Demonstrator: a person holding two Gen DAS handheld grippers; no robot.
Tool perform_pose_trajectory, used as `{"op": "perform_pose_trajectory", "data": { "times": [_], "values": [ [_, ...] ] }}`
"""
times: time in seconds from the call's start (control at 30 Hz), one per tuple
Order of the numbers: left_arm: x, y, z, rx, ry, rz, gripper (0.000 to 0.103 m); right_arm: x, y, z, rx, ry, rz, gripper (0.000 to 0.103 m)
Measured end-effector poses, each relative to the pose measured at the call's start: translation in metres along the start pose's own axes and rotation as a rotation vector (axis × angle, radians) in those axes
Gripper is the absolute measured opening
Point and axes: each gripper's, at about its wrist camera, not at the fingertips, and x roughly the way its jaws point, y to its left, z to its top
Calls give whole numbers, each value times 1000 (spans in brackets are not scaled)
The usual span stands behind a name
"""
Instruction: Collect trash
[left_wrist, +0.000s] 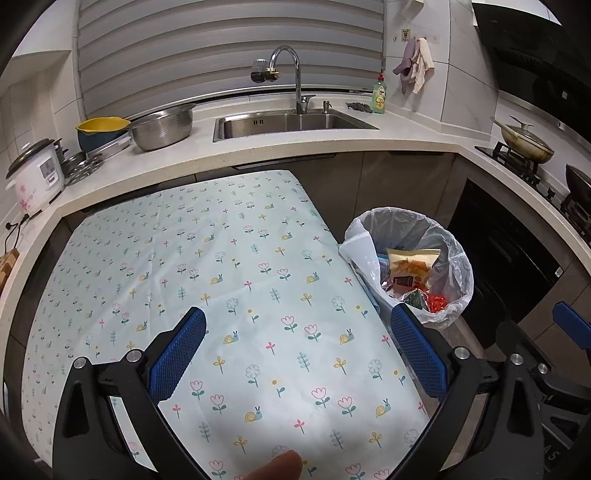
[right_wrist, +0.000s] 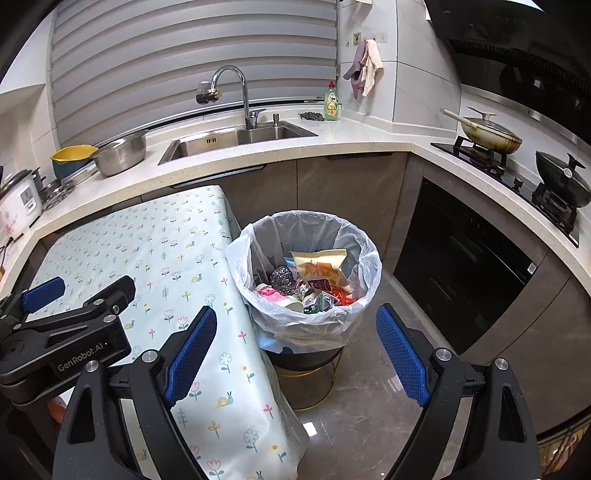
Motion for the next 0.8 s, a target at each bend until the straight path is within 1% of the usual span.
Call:
{"op": "perform_pose_trajectory", "data": {
  "times": [0.17, 0.47, 0.67, 0.8],
  "values": [
    [3, 1, -2, -17, 7, 0, 96, 1, -2, -2, 9, -12, 4, 84],
    [8, -2, -7, -16, 17, 5, 96, 6, -3, -10, 3, 2, 3, 84],
    [9, -1, -9, -27, 16, 25, 96, 10, -6, -11, 8, 9, 2, 84],
    [10, -3, -10, -13, 13, 34, 96, 12, -6, -12, 13, 15, 2, 84]
  ]
}}
